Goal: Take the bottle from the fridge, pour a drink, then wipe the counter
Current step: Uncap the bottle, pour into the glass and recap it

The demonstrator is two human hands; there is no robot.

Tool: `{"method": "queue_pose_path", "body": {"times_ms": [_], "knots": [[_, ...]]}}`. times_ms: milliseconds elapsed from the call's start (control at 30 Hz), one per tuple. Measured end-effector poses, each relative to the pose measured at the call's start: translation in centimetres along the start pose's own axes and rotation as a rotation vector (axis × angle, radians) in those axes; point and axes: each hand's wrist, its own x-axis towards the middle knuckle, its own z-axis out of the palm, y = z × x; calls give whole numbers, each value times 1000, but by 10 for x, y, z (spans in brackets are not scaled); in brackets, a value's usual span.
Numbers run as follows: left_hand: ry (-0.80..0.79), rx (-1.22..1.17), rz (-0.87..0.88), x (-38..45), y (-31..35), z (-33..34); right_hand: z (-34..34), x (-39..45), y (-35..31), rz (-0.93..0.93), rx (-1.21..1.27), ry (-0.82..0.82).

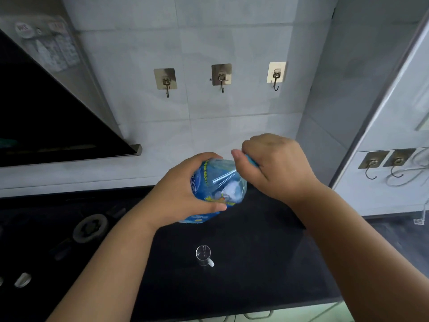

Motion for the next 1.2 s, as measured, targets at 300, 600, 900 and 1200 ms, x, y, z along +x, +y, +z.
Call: {"method": "queue_pose_path", "body": {"times_ms": [300, 600, 900, 1200], "knots": [[163, 125, -46, 8, -18, 10, 3, 5, -1, 372, 251, -396], [198, 217, -75, 10, -29, 9, 11, 1, 13, 291, 525, -436], [191, 294, -76, 17, -33, 11, 13, 6, 13, 456, 661, -355], [162, 282, -78, 20, -31, 18, 11, 9, 19, 541, 471, -374]]}}
